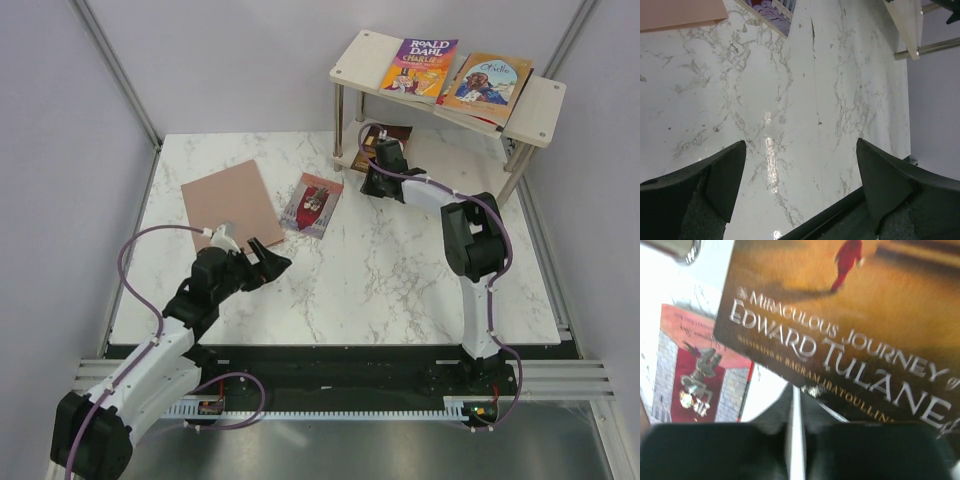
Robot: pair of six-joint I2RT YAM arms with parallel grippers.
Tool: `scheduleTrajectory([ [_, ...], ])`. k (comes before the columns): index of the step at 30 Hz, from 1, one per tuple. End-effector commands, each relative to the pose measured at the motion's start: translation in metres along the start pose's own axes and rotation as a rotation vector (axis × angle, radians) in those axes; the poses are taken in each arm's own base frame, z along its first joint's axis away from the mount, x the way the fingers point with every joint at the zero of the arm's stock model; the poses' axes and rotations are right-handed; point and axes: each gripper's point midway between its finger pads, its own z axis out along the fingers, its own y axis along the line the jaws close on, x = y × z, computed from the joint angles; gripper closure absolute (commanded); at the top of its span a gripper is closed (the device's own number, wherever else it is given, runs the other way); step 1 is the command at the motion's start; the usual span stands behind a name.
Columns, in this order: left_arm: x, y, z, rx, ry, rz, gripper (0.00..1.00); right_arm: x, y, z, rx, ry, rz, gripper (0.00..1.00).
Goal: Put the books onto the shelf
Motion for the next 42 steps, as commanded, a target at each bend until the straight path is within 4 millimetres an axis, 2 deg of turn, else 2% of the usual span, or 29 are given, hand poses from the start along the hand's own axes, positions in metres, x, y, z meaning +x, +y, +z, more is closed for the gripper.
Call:
scheduleTrajectory([
  [1, -0.037, 0.002, 0.010, -0.130, -0.053, 0.098, 0.00, 0.016, 0.024, -0.025, -0.095, 0.031, -0.042, 0.73],
  [2, -0.034, 0.018, 0.024, -0.213, -0.010, 0.108, 0.00, 0.024, 0.028, -0.028, -0.111, 0.046, -0.050, 0.64],
  [3, -0.037, 0.020, 0.030, -0.242, 0.010, 0.125, 0.00, 0.028, 0.041, -0.034, -0.147, 0.039, -0.049, 0.50],
  [4, -0.055, 0.011, 0.039, -0.265, 0.009, 0.158, 0.00, 0.048, 0.042, -0.036, -0.181, 0.086, -0.040, 0.44],
  [5, -0.048, 0.026, 0.055, -0.329, 0.080, 0.164, 0.00, 0.055, 0.047, -0.038, -0.209, 0.099, -0.025, 0.28],
  [6, -0.071, 0.011, 0.069, -0.319, 0.069, 0.191, 0.00, 0.051, 0.057, -0.041, -0.256, 0.079, 0.037, 0.21],
  [7, -0.074, 0.014, 0.076, -0.348, 0.105, 0.191, 0.00, 0.072, 0.057, -0.043, -0.292, 0.128, 0.066, 0.14],
  [8, -0.068, 0.030, 0.096, -0.396, 0.168, 0.187, 0.00, 0.075, 0.060, -0.044, -0.314, 0.134, 0.098, 0.04],
  [9, -0.094, 0.013, 0.110, -0.368, 0.136, 0.212, 0.00, 0.081, 0.062, -0.043, -0.342, 0.135, 0.154, 0.02],
  [11, -0.104, 0.018, 0.129, -0.387, 0.165, 0.209, 0.00, 0.090, 0.070, -0.044, -0.398, 0.165, 0.217, 0.02],
  [12, -0.117, 0.015, 0.149, -0.378, 0.166, 0.217, 0.00, 0.093, 0.072, -0.040, -0.412, 0.173, 0.274, 0.02],
  [14, -0.123, 0.022, 0.165, -0.392, 0.200, 0.200, 0.00, 0.101, 0.075, -0.038, -0.435, 0.191, 0.319, 0.02],
  [15, -0.130, 0.025, 0.184, -0.395, 0.210, 0.202, 0.00, 0.105, 0.075, -0.034, -0.445, 0.190, 0.342, 0.02],
  [17, -0.132, 0.034, 0.194, -0.417, 0.244, 0.186, 0.00, 0.110, 0.077, -0.031, -0.453, 0.202, 0.391, 0.02],
  [18, -0.144, 0.026, 0.204, -0.396, 0.230, 0.187, 0.00, 0.115, 0.080, -0.027, -0.476, 0.209, 0.401, 0.02],
  [19, -0.134, 0.039, 0.215, -0.402, 0.278, 0.171, 0.01, 0.117, 0.083, -0.025, -0.481, 0.220, 0.432, 0.02],
  [21, -0.134, 0.040, 0.224, -0.408, 0.312, 0.163, 0.03, 0.124, 0.089, -0.020, -0.499, 0.235, 0.445, 0.02],
  [22, -0.124, 0.052, 0.230, -0.428, 0.349, 0.152, 0.04, 0.126, 0.092, -0.018, -0.501, 0.242, 0.454, 0.02],
  [23, -0.122, 0.054, 0.232, -0.432, 0.360, 0.146, 0.04, 0.133, 0.094, -0.015, -0.499, 0.256, 0.452, 0.02],
  [29, -0.082, 0.062, 0.232, -0.397, 0.476, 0.070, 0.05, 0.133, 0.113, -0.013, -0.538, 0.261, 0.465, 0.02],
  [32, -0.062, 0.054, 0.228, -0.346, 0.522, 0.053, 0.07, 0.124, 0.122, -0.017, -0.574, 0.235, 0.478, 0.03],
  [37, -0.033, 0.025, 0.215, -0.251, 0.549, 0.048, 0.08, 0.108, 0.138, -0.033, -0.658, 0.196, 0.486, 0.11],
  [38, -0.018, 0.026, 0.208, -0.255, 0.577, 0.032, 0.08, 0.104, 0.142, -0.038, -0.679, 0.193, 0.484, 0.12],
  [39, -0.012, 0.012, 0.203, -0.226, 0.583, 0.043, 0.09, 0.103, 0.144, -0.042, -0.690, 0.192, 0.480, 0.13],
  [41, 0.008, 0.007, 0.193, -0.223, 0.615, 0.035, 0.09, 0.099, 0.145, -0.050, -0.691, 0.187, 0.468, 0.13],
  [42, 0.022, -0.009, 0.188, -0.196, 0.637, 0.060, 0.09, 0.097, 0.145, -0.052, -0.688, 0.175, 0.430, 0.13],
])
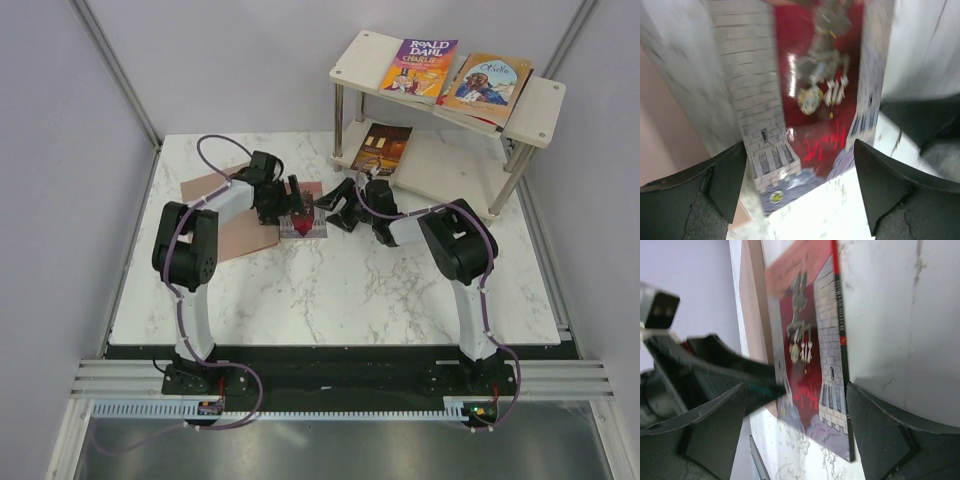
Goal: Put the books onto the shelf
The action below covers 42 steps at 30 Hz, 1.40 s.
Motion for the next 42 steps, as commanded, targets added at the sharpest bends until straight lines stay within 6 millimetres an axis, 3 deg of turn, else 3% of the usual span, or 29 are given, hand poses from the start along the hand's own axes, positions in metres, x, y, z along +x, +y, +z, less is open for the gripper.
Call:
scheduleTrajectory([
  [1, 0.101, -0.087, -0.017, 0.224, 0.221, 0.066, 0.10, 0.020, 0.035, -0.007, -0.076, 0.061, -0.076, 0.13],
  [2, 0.118, -0.089, -0.018, 0.219, 0.247, 0.064, 0.10, 0.020, 0.037, -0.011, -0.044, 0.075, -0.090, 0.13],
  [3, 0.136, -0.106, -0.025, 0.245, 0.263, 0.104, 0.10, 0.019, 0.037, -0.012, -0.027, 0.077, -0.120, 0.13],
  [5, 0.163, -0.117, -0.028, 0.260, 0.291, 0.118, 0.11, 0.017, 0.043, -0.020, -0.004, 0.088, -0.190, 0.13],
  [8, 0.210, -0.150, -0.043, 0.344, 0.340, 0.176, 0.11, 0.012, 0.048, -0.031, 0.035, 0.082, -0.266, 0.12],
  [11, 0.232, -0.159, -0.061, 0.393, 0.343, 0.187, 0.11, 0.001, 0.051, -0.049, 0.075, 0.053, -0.328, 0.11],
  [12, 0.235, -0.157, -0.066, 0.397, 0.342, 0.186, 0.11, -0.008, 0.063, -0.059, 0.068, 0.017, -0.350, 0.10],
  [14, 0.238, -0.148, -0.086, 0.410, 0.307, 0.187, 0.11, -0.009, 0.053, -0.074, 0.114, 0.008, -0.370, 0.09],
  [15, 0.234, -0.146, -0.095, 0.419, 0.272, 0.195, 0.11, -0.019, 0.061, -0.086, 0.117, -0.031, -0.385, 0.09],
  [17, 0.221, -0.139, -0.120, 0.428, 0.160, 0.229, 0.08, -0.020, 0.048, -0.103, 0.171, -0.038, -0.394, 0.08],
  [18, 0.218, -0.130, -0.126, 0.404, 0.130, 0.254, 0.07, -0.025, 0.057, -0.115, 0.174, -0.072, -0.406, 0.08],
  [20, 0.192, -0.128, -0.148, 0.392, -0.003, 0.279, 0.03, -0.024, 0.043, -0.130, 0.206, -0.084, -0.385, 0.05],
  [21, 0.184, -0.125, -0.154, 0.373, -0.036, 0.305, 0.01, -0.024, 0.050, -0.140, 0.191, -0.104, -0.378, 0.04],
  [24, 0.149, -0.113, -0.160, 0.312, -0.128, 0.309, 0.00, -0.014, 0.028, -0.158, 0.214, -0.110, -0.301, 0.02],
  [31, 0.080, -0.072, -0.117, 0.216, -0.080, 0.200, 0.00, 0.018, 0.000, -0.165, 0.139, -0.081, -0.060, 0.02],
  [39, 0.017, -0.070, -0.074, 0.169, -0.087, 0.196, 0.00, 0.034, -0.004, -0.162, 0.006, -0.102, 0.154, 0.04],
  [40, 0.018, -0.063, -0.057, 0.150, -0.060, 0.185, 0.00, 0.036, -0.005, -0.161, 0.004, -0.098, 0.196, 0.05],
  [42, 0.011, -0.067, -0.048, 0.158, -0.052, 0.191, 0.00, 0.042, -0.008, -0.154, -0.001, -0.086, 0.216, 0.06],
])
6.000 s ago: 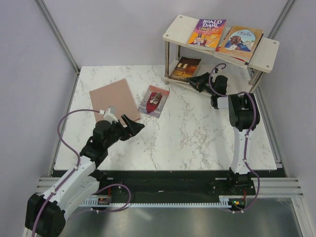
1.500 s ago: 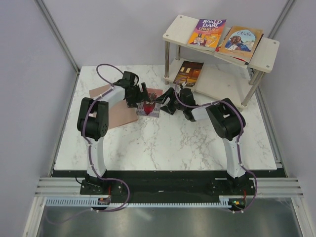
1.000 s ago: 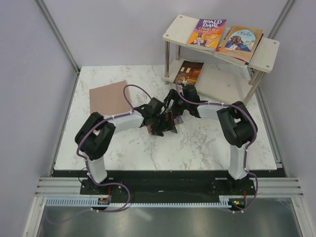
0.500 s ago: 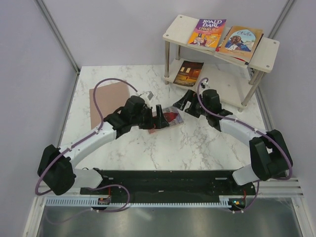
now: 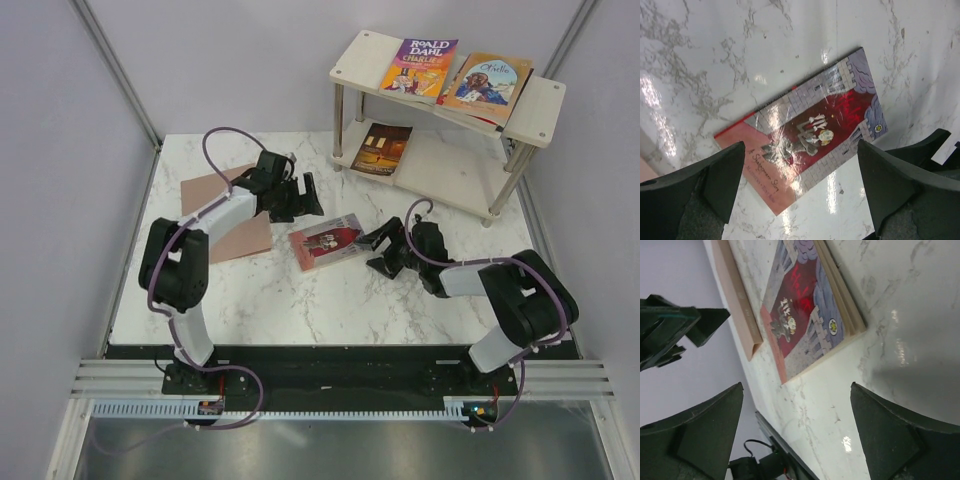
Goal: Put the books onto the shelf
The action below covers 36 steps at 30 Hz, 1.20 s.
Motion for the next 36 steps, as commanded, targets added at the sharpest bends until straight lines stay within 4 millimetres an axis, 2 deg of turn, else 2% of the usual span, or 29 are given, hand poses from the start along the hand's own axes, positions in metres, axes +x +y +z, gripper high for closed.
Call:
scheduleTrajectory([
  [1, -0.012, 0.000, 0.027, 0.032, 0.037, 0.054, 0.00, 0.003, 0.031, 0.010, -0.151, -0.006, 0.089, 0.06],
  [2, -0.012, -0.001, 0.031, 0.038, 0.047, 0.048, 0.01, 0.010, 0.025, 0.016, -0.137, 0.008, 0.107, 0.07],
  [4, -0.003, 0.001, 0.039, 0.045, 0.086, 0.031, 0.02, 0.015, 0.023, 0.023, -0.138, 0.019, 0.124, 0.07],
  [5, 0.007, 0.006, 0.045, 0.040, 0.113, 0.019, 0.02, 0.023, 0.014, 0.031, -0.115, 0.041, 0.168, 0.07],
  [10, 0.039, 0.021, 0.052, 0.023, 0.187, -0.009, 0.02, 0.031, 0.018, 0.046, -0.183, 0.066, 0.268, 0.10],
  [12, 0.056, 0.025, 0.046, 0.028, 0.212, -0.030, 0.03, 0.030, 0.015, 0.051, -0.185, 0.054, 0.278, 0.11],
  [13, 0.058, 0.018, 0.044, 0.066, 0.206, -0.030, 0.04, 0.029, 0.014, 0.052, -0.184, 0.046, 0.279, 0.12],
  [14, 0.076, 0.023, 0.041, 0.067, 0.239, -0.058, 0.04, 0.025, 0.014, 0.053, -0.183, 0.029, 0.278, 0.12],
  [16, 0.081, 0.009, 0.029, 0.124, 0.225, -0.060, 0.05, 0.023, 0.018, 0.055, -0.188, 0.022, 0.252, 0.14],
  [17, 0.097, 0.012, 0.024, 0.124, 0.250, -0.088, 0.05, 0.023, 0.020, 0.057, -0.181, 0.025, 0.243, 0.15],
  [18, 0.097, 0.004, 0.014, 0.151, 0.232, -0.086, 0.05, 0.022, 0.021, 0.058, -0.180, 0.022, 0.232, 0.16],
  [19, 0.110, 0.001, 0.011, 0.163, 0.245, -0.097, 0.05, 0.021, 0.025, 0.057, -0.184, 0.019, 0.208, 0.21],
  [21, 0.116, -0.005, 0.004, 0.177, 0.239, -0.096, 0.05, 0.020, 0.027, 0.059, -0.176, 0.020, 0.188, 0.28],
  [22, 0.116, -0.013, -0.003, 0.190, 0.224, -0.083, 0.05, 0.020, 0.029, 0.059, -0.181, 0.020, 0.171, 0.49],
  [25, 0.117, -0.013, -0.009, 0.183, 0.203, -0.081, 0.05, 0.022, 0.033, 0.056, -0.195, 0.033, 0.142, 0.80],
  [28, 0.113, -0.009, -0.012, 0.170, 0.166, -0.060, 0.04, 0.027, 0.045, 0.051, -0.232, 0.071, 0.098, 0.88],
  [31, 0.107, -0.009, -0.018, 0.177, 0.118, -0.039, 0.04, 0.029, 0.059, 0.043, -0.281, 0.113, 0.049, 0.92],
  [36, 0.100, -0.015, -0.033, 0.222, 0.037, -0.035, 0.03, 0.027, 0.085, 0.024, -0.393, 0.167, 0.063, 0.93],
])
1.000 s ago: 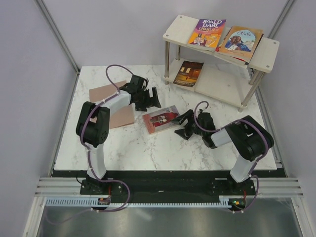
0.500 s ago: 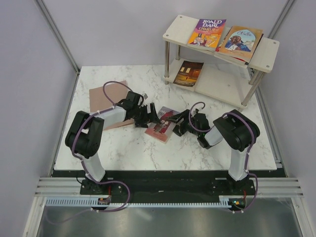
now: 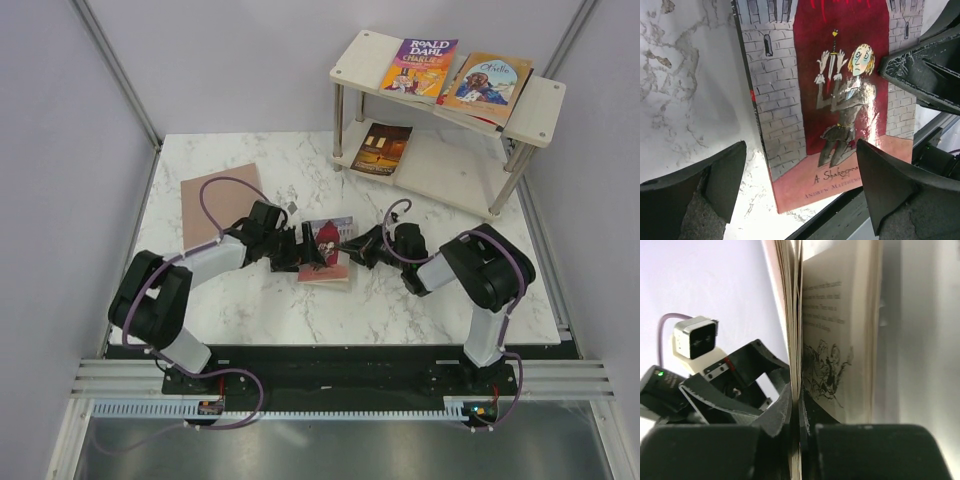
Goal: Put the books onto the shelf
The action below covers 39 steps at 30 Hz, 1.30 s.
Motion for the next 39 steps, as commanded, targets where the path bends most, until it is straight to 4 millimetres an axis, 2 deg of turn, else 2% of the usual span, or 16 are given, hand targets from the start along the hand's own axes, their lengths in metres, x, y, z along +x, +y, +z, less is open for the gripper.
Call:
scheduleTrajectory([
  [1, -0.027, -0.024, -0.018, 0.095, -0.156, 0.028, 0.03, 0.005, 0.061, -0.013, -0.200, 0.077, -0.049, 0.93],
  [2, -0.024, -0.027, -0.019, 0.119, -0.160, 0.015, 0.03, 0.009, 0.068, -0.017, -0.233, 0.098, -0.056, 0.93],
  [3, -0.025, -0.040, -0.024, 0.183, -0.171, 0.027, 0.09, 0.011, 0.071, -0.019, -0.246, 0.109, -0.035, 0.93],
  [5, -0.031, -0.058, -0.028, 0.286, -0.206, 0.027, 0.27, 0.016, 0.075, -0.023, -0.278, 0.127, -0.029, 0.93],
  [6, -0.027, -0.067, -0.029, 0.344, -0.183, 0.032, 0.64, 0.019, 0.075, -0.025, -0.283, 0.142, -0.020, 0.93],
  [7, -0.025, -0.072, -0.030, 0.382, -0.178, 0.035, 0.86, 0.020, 0.073, -0.025, -0.282, 0.153, -0.007, 0.89],
  [8, -0.032, -0.084, -0.035, 0.441, -0.208, 0.041, 0.98, 0.021, 0.073, -0.025, -0.284, 0.162, -0.007, 0.86],
  [11, -0.035, -0.092, -0.040, 0.476, -0.217, 0.051, 0.98, 0.024, 0.063, -0.029, -0.262, 0.168, 0.014, 0.65],
  [13, -0.039, -0.096, -0.047, 0.477, -0.241, 0.061, 0.98, 0.016, 0.063, -0.036, -0.262, 0.122, 0.013, 0.45],
  [15, -0.042, -0.097, -0.051, 0.471, -0.254, 0.059, 0.98, 0.010, 0.049, -0.042, -0.215, 0.085, 0.019, 0.28],
  [16, -0.044, -0.100, -0.054, 0.477, -0.263, 0.067, 0.98, 0.003, 0.052, -0.047, -0.218, 0.056, 0.008, 0.24],
  [18, -0.048, -0.105, -0.059, 0.486, -0.278, 0.075, 0.98, 0.000, 0.039, -0.053, -0.162, 0.034, 0.001, 0.17],
  [24, -0.063, -0.124, -0.073, 0.537, -0.317, 0.096, 0.98, -0.008, 0.023, -0.074, -0.032, -0.048, -0.075, 0.02],
  [28, -0.072, -0.140, -0.080, 0.600, -0.323, 0.094, 0.98, -0.008, 0.026, -0.083, -0.020, -0.075, -0.083, 0.02],
  [35, -0.075, -0.160, -0.090, 0.730, -0.326, 0.082, 0.98, -0.003, 0.014, -0.087, -0.020, -0.079, -0.048, 0.02],
  [39, -0.071, -0.160, -0.087, 0.748, -0.303, 0.078, 0.98, -0.006, 0.027, -0.091, -0.083, -0.110, -0.056, 0.02],
])
